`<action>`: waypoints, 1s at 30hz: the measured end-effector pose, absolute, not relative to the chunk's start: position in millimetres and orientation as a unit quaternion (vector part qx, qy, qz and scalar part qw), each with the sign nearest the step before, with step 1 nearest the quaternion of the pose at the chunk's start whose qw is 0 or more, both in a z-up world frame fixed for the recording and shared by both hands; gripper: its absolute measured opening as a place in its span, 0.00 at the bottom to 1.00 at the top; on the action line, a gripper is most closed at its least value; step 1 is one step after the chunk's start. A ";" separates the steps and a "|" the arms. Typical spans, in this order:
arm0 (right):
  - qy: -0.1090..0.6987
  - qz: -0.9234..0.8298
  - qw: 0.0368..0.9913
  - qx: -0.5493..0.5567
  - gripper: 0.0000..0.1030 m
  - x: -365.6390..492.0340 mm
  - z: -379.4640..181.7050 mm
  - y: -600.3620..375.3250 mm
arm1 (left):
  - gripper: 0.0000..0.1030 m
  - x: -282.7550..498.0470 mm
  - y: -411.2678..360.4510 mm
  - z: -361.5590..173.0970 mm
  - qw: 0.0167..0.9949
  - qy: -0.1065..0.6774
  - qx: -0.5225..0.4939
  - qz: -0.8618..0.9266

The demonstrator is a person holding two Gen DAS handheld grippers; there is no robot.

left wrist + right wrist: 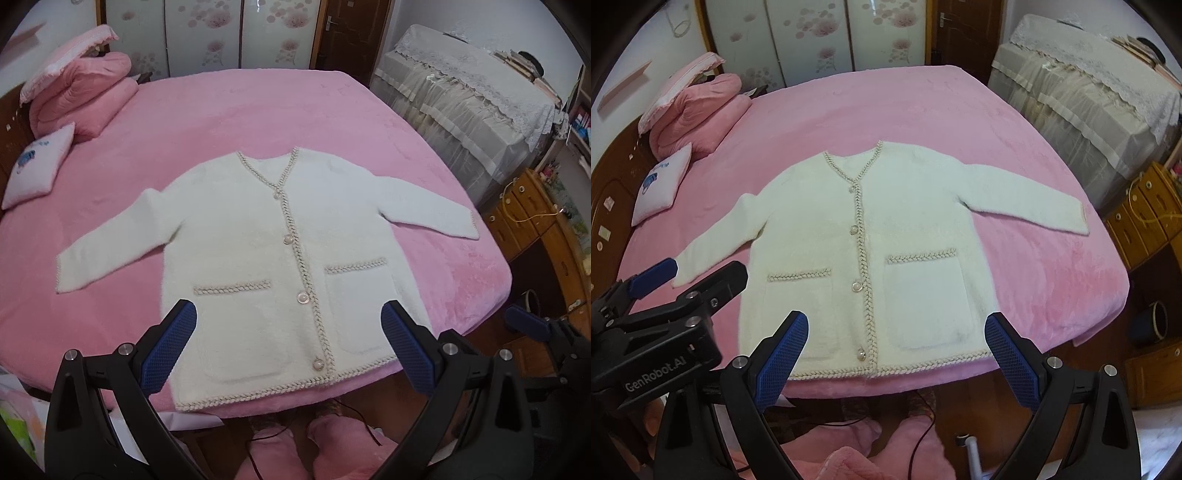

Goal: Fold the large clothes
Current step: 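Grasp the cardigan sleeve cuff with the left tool and lift it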

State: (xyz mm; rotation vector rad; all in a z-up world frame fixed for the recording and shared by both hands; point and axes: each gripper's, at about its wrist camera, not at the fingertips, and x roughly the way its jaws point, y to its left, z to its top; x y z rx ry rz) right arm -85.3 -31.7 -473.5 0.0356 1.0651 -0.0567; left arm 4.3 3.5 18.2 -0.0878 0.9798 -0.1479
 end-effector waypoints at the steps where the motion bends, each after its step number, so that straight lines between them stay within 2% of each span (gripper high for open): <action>1: 0.508 -0.031 0.861 0.023 0.95 -88.1 -474.4 -32.0 | 0.96 2.8 8.4 16.5 0.876 0.473 -0.053 -0.078; 7: 0.496 -0.066 0.864 0.065 0.95 -106.9 -485.5 -36.2 | 0.96 4.2 48.1 -8.9 0.851 0.514 -0.093 -0.048; 13: 0.494 -0.054 0.868 0.011 0.95 -98.4 -505.6 -17.1 | 0.95 23.7 115.6 -52.1 0.802 0.564 -0.192 0.041; 19: 0.505 0.051 0.861 -0.020 0.95 -46.8 -536.6 30.2 | 0.88 39.1 187.5 -83.7 0.747 0.592 -0.259 0.153; 25: 0.500 0.150 0.851 -0.053 0.95 33.3 -555.1 94.4 | 0.88 58.4 270.2 -97.8 0.711 0.566 -0.319 0.270; 28: 0.482 0.192 0.853 -0.062 0.95 70.0 -564.5 120.1 | 0.84 65.8 328.9 -118.6 0.662 0.524 -0.429 0.322; 29: 0.479 0.202 0.852 -0.067 0.95 82.7 -570.0 129.4 | 0.78 67.6 347.4 -126.7 0.649 0.501 -0.468 0.330; 30: 0.479 0.206 0.850 -0.073 0.95 92.2 -575.0 136.3 | 0.77 69.1 366.4 -134.2 0.644 0.470 -0.499 0.340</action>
